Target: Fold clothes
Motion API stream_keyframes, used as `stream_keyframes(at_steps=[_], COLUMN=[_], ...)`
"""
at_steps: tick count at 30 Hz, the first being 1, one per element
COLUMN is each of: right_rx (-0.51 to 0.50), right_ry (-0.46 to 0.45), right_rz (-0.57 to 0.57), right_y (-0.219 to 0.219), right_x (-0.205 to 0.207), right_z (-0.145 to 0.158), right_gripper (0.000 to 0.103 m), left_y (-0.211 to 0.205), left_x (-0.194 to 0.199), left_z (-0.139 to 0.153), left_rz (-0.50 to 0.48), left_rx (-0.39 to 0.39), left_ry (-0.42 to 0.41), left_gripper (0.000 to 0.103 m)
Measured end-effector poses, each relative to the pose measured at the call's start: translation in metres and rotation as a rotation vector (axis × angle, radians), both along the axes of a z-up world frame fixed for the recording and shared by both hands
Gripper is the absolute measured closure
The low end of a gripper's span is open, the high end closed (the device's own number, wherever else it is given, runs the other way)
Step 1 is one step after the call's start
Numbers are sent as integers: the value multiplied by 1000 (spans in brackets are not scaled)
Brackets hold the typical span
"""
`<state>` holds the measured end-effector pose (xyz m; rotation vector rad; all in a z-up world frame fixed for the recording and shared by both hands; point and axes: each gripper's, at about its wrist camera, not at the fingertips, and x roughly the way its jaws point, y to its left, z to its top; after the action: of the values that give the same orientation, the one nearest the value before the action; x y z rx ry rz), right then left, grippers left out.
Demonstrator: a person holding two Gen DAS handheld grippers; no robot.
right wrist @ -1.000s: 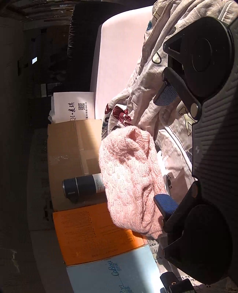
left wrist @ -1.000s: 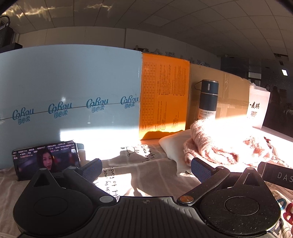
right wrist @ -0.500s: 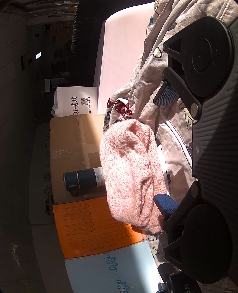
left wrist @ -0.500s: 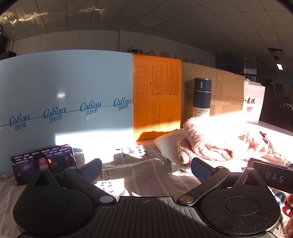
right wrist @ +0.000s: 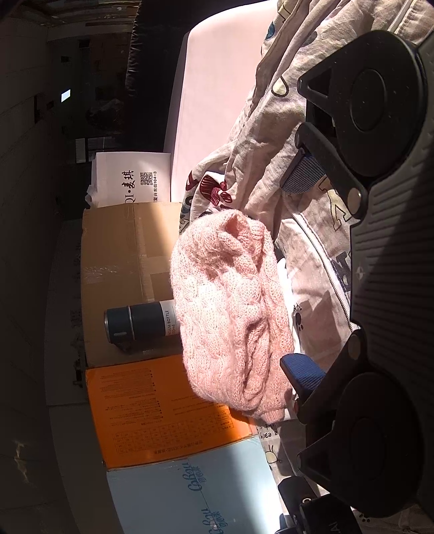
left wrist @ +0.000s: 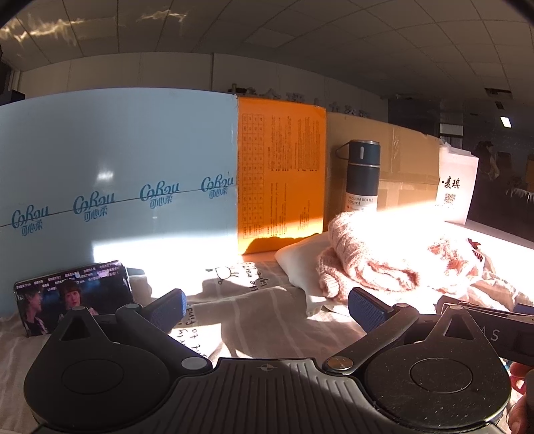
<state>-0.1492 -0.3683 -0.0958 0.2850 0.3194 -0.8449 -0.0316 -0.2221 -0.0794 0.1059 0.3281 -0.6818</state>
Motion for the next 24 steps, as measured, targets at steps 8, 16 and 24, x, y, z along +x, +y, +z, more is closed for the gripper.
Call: stream_keyframes(at_steps=[8,16,24], right_rx=[-4,-1,2], right_ry=[6,9,15], right_rz=[15,16,18], right_y=[1,1,0], right_x=[2,2,4], right_z=[-1,-2,-3], right_gripper=[0,0,0], left_y=[0,1,2], left_x=[0,-2,-3], left_z=[0,3,3], left_rz=[1,-3,-6], left_rx=[-4,-13,-15], left_ry=[-3,-8,-8], left_gripper=[0,0,0])
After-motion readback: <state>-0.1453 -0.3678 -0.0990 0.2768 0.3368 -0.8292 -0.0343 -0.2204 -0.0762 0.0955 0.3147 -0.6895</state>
